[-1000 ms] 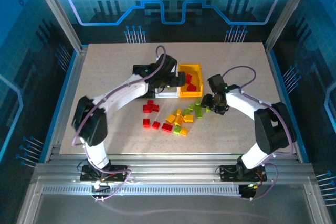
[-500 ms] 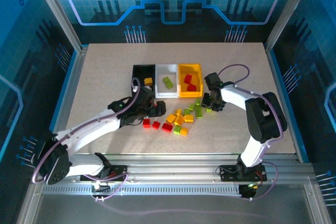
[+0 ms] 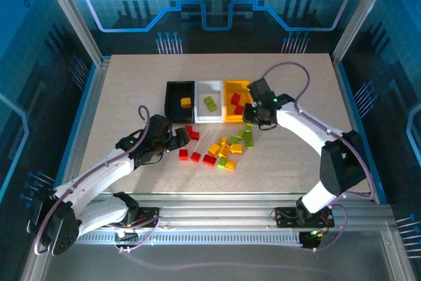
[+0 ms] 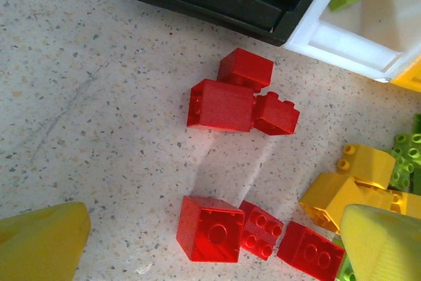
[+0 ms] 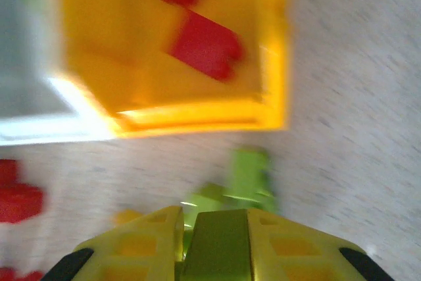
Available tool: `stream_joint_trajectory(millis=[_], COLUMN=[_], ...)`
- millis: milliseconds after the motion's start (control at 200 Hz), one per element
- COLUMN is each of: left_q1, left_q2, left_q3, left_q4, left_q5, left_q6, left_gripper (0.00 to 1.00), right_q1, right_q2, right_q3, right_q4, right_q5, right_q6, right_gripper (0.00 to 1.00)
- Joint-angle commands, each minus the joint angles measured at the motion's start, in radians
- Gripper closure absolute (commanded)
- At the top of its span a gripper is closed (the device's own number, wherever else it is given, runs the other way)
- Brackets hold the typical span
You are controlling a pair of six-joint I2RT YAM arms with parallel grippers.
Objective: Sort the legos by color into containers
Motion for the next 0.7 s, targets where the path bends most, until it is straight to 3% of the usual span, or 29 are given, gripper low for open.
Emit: stream_joint_trajectory(millis=[0, 290, 490, 580, 695], left_q1=[0.009, 0.016, 0.021, 0.022, 0.022], left_q2=[-0.016, -0.051, -0.050, -0.033, 0.004], left_q3=[-0.021, -0.029, -0.029, -0.029, -0.022], left_q4=[-0.008, -0.053, -0.064, -0.056, -0.044], left_q5=[0.026, 0.037, 0.054, 0.073, 0.112], left_q6=[-0.015, 0.021, 0.049, 0.055, 0.080], left_gripper=[0.01, 0.01, 0.01, 0.01, 0.04], right_q1=[0.064, 0.119, 0.124, 0.124, 0.124], right_q2=[0.086, 0.424, 0.572, 0.616, 0.623], right_q3=[0.136, 0.499, 0.657, 0.724, 0.758], right_q4=[-0.023, -0.048, -0.069, -0.109, -0.126], right_q5=[0.023, 0.023, 0.018, 0.019, 0.009], right_q6=[-0.015, -0.015, -0.030, -0.032, -0.032], right_gripper=[0.74, 0.72, 0.70, 0.63, 0.41])
